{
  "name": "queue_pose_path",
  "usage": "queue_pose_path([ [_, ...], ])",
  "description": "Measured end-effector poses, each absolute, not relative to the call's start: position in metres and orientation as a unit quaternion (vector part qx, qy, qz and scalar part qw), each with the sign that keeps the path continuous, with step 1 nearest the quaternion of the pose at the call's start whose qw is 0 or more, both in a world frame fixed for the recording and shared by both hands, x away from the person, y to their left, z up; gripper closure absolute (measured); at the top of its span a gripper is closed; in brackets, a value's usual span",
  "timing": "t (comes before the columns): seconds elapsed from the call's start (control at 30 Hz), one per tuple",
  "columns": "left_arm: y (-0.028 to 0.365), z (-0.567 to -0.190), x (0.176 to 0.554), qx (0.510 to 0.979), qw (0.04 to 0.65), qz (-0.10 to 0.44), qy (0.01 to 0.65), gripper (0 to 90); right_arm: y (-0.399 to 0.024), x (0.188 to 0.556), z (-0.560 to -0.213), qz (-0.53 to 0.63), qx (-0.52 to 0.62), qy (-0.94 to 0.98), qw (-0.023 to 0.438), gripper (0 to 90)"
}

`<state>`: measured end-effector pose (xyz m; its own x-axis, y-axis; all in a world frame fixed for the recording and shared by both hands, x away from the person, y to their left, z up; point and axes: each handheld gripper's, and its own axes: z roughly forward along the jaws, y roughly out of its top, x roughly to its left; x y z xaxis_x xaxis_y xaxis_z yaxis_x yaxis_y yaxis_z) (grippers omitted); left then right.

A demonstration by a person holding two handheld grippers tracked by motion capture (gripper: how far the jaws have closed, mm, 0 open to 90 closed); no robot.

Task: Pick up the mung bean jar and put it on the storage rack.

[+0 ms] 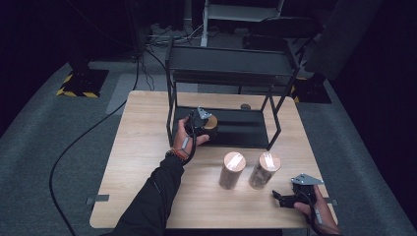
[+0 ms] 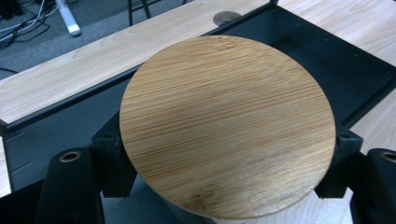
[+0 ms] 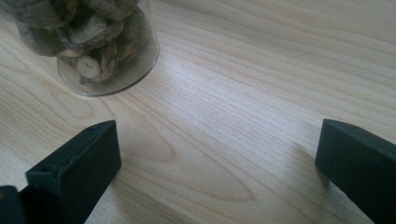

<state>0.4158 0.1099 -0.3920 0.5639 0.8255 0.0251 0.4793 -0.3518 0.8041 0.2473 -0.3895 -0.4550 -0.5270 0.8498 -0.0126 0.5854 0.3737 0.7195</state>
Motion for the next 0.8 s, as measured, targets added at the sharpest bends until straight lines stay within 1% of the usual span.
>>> queue_pose_path([
  [0.8,0.101,-0.403,0.431,0.792,0.368,0.224,0.434,25.2,-0.389,0.247,-0.455,0.339,0.446,0.805,0.195,0.0],
])
